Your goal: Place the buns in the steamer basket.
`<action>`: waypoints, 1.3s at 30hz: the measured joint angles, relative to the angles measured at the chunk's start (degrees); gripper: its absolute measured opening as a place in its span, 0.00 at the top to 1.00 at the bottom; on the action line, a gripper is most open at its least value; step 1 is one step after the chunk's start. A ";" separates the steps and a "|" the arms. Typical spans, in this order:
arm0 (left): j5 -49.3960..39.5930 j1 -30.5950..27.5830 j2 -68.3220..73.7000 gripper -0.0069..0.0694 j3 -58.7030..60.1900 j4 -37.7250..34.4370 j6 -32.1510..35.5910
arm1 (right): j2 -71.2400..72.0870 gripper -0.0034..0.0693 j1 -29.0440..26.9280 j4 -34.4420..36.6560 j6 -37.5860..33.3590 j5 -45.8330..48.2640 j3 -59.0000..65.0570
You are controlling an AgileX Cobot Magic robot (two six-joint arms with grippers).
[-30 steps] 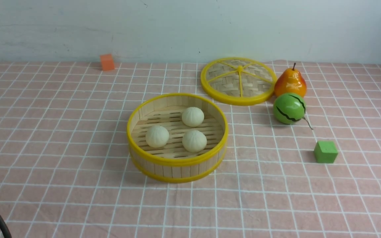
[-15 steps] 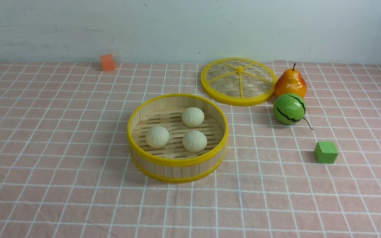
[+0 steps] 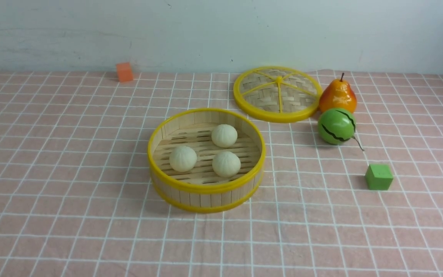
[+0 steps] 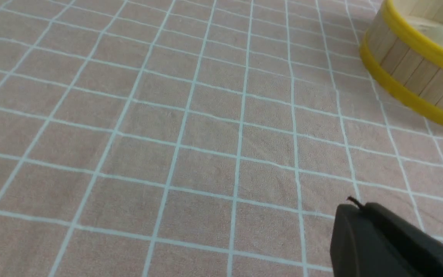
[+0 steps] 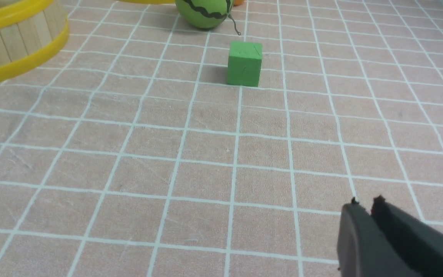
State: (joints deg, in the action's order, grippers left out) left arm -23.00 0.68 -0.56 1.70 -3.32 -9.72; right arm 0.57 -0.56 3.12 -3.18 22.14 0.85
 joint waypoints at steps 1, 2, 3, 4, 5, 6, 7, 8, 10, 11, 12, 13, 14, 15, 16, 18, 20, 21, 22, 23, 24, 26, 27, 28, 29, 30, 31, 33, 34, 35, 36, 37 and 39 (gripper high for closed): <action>0.00 -0.08 0.00 0.93 0.00 -0.20 0.82 | 0.00 0.87 0.00 0.00 0.00 0.00 0.00; 0.00 -0.13 0.00 0.93 0.00 -0.19 1.19 | 0.00 0.87 0.00 0.00 0.00 0.00 0.00; 0.00 -0.14 0.00 0.93 0.00 -0.19 1.40 | 0.00 0.87 0.00 0.00 0.00 0.00 0.00; 0.00 -0.14 0.00 0.93 0.00 -0.19 1.48 | 0.00 0.87 0.00 0.00 0.00 0.00 0.00; 0.00 -0.14 0.00 0.93 0.00 -0.19 1.74 | 0.00 0.87 0.00 0.00 0.00 0.02 0.00; 0.00 -0.16 0.00 0.93 0.00 -0.19 1.81 | 0.00 0.87 0.00 0.00 0.00 0.02 0.00; 0.00 -0.21 0.00 0.93 0.00 -0.19 1.88 | 0.00 0.87 0.00 0.00 0.00 0.02 0.00; 0.00 -0.21 0.00 0.93 0.00 -0.19 1.88 | 0.00 0.87 0.00 0.00 0.00 0.02 0.00; 0.00 -0.21 0.00 0.93 0.00 -0.19 1.93 | 0.00 0.86 0.00 0.00 0.00 0.02 0.00; 0.00 -0.21 0.00 0.93 0.00 -0.19 1.93 | 0.00 0.86 0.00 0.00 0.00 0.02 0.00; 0.00 -0.21 0.00 0.93 0.00 -0.19 1.95 | 0.00 0.86 0.00 0.00 0.00 0.02 0.00; 0.00 -0.21 0.00 0.93 0.00 -0.19 1.95 | 0.00 0.85 0.00 0.00 0.00 0.02 0.00; 0.00 -0.21 0.00 0.93 0.00 -0.19 1.95 | 0.00 0.85 0.00 0.00 0.00 0.02 0.00; 0.00 -0.21 0.00 0.93 0.02 -0.19 1.95 | 0.00 0.85 0.00 0.00 0.00 0.02 0.00; 0.00 -0.21 0.00 0.93 0.02 -0.19 1.95 | 0.00 0.85 0.00 0.00 0.00 0.02 0.00; 0.00 -0.14 0.00 0.93 0.02 -0.19 1.95 | 0.00 0.84 0.00 0.00 0.00 0.02 0.00; 0.00 0.32 0.00 0.93 0.02 -0.19 1.95 | 0.00 0.84 0.00 0.00 0.00 0.02 0.00; 0.00 0.32 0.00 0.93 0.02 -0.19 1.95 | 0.00 0.84 0.00 0.00 0.00 0.02 0.00; 0.00 0.52 0.00 0.93 0.02 -0.19 1.95 | 0.00 0.84 0.00 0.00 0.00 0.02 0.00; 0.00 0.52 0.00 0.93 0.02 -0.19 1.95 | 0.00 0.84 0.00 0.00 0.00 0.02 0.00; 0.00 0.52 0.00 0.93 0.02 -0.19 1.95 | 0.00 0.84 0.00 0.00 0.00 0.02 0.00; 0.00 0.59 0.00 0.93 0.02 -0.19 1.95 | 0.00 0.83 0.00 0.00 0.00 0.02 0.00; 0.00 0.59 0.00 0.93 0.02 -0.19 1.95 | 0.00 0.83 0.00 0.00 0.00 0.02 0.00; 0.00 0.59 0.00 0.93 0.02 -0.19 1.99 | 0.00 0.83 0.00 0.00 0.00 0.02 0.00; 0.00 0.59 0.00 0.93 0.02 -0.19 1.99 | 0.00 0.83 0.00 0.00 0.00 0.02 0.00; 0.00 0.59 0.00 0.93 0.02 -0.19 1.99 | 0.00 0.83 0.00 0.00 0.00 0.02 0.00; 0.00 0.59 0.00 0.93 0.02 -0.19 1.99 | 0.00 0.83 0.00 0.00 0.00 0.02 0.00; 0.00 0.59 0.00 0.93 0.02 -0.19 1.99 | 0.00 0.82 0.00 0.00 0.00 0.02 0.00; 0.00 0.59 0.00 0.93 0.02 -0.19 1.99 | 0.00 0.82 0.00 0.00 0.00 0.02 0.00; 0.00 0.59 0.00 0.93 0.02 -0.19 1.99 | 0.00 0.82 0.00 0.00 0.00 0.02 0.00; 0.00 0.59 0.00 0.93 0.02 -0.19 1.99 | 0.00 0.82 0.00 0.00 0.00 0.02 0.00; 0.00 0.59 0.00 0.93 0.02 -0.19 1.99 | 0.00 0.82 0.00 0.00 0.00 0.02 0.00; 0.00 0.59 0.00 0.93 0.02 -0.19 1.99 | 0.00 0.82 0.00 0.00 0.00 0.02 0.00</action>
State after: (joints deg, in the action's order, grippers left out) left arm -23.00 1.28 -0.56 1.72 -3.52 -7.73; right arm 0.57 -0.56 3.12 -3.18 22.16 0.85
